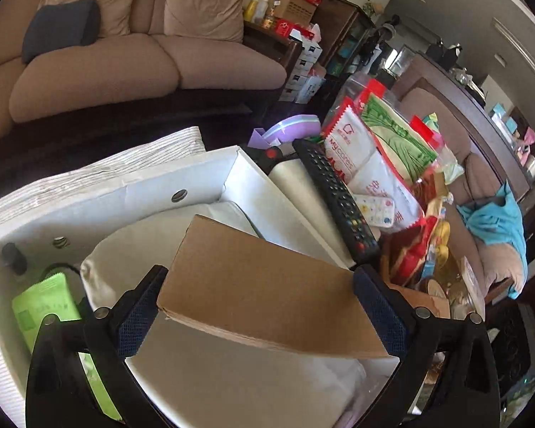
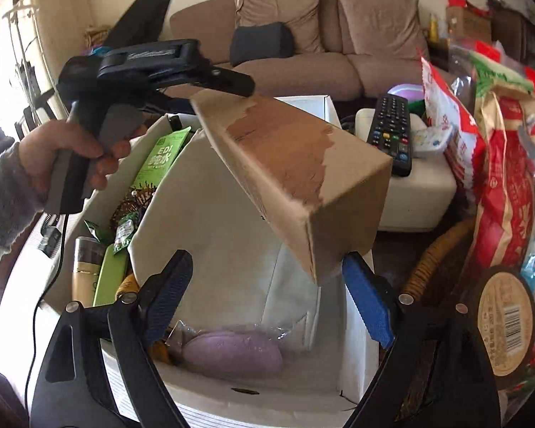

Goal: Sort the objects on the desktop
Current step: 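Carry the comb box over the white box and lower it inside, then open the left gripper to release the comb box in the white box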

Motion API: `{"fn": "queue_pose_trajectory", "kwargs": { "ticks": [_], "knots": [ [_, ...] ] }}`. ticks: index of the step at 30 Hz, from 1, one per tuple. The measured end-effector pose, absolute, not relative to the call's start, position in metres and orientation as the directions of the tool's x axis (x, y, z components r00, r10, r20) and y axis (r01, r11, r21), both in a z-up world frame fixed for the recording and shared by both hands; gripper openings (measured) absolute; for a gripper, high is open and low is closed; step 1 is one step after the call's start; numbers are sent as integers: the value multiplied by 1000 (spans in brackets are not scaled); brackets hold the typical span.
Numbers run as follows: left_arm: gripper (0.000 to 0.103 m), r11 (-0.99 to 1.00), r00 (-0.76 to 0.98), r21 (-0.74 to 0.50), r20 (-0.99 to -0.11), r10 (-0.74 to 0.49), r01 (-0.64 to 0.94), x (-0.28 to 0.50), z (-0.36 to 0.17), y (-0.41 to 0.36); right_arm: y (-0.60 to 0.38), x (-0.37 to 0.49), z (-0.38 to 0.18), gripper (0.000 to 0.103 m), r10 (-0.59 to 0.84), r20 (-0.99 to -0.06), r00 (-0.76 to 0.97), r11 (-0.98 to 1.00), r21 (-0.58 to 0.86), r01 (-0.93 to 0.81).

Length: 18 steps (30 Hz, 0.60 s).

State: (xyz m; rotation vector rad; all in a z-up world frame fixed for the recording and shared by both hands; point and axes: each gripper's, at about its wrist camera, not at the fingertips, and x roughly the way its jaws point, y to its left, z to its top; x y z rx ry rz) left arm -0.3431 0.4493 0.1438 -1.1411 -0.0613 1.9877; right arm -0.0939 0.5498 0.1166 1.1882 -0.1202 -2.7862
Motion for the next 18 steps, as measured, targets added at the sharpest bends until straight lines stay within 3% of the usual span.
{"fn": "queue_pose_trajectory", "kwargs": {
  "ticks": [4,8,13,18],
  "knots": [
    [103,-708,-269,-331,-760,591,-623,-358,133,470,541,-102,107,84,-282,-725,-628,-958,242,151],
    [103,-718,-279,-342,-754,595,-606,-353,139,478,542,-108,88,82,-389,-730,-562,-920,346,186],
    [103,-761,-319,-249,-798,511,-599,-323,154,471,555,-98,98,79,-370,-724,-582,-925,346,157],
    [103,-809,-255,-337,-829,498,-481,-301,139,449,557,-85,106,79,-382,-718,-582,-920,357,163]
  ]
}}
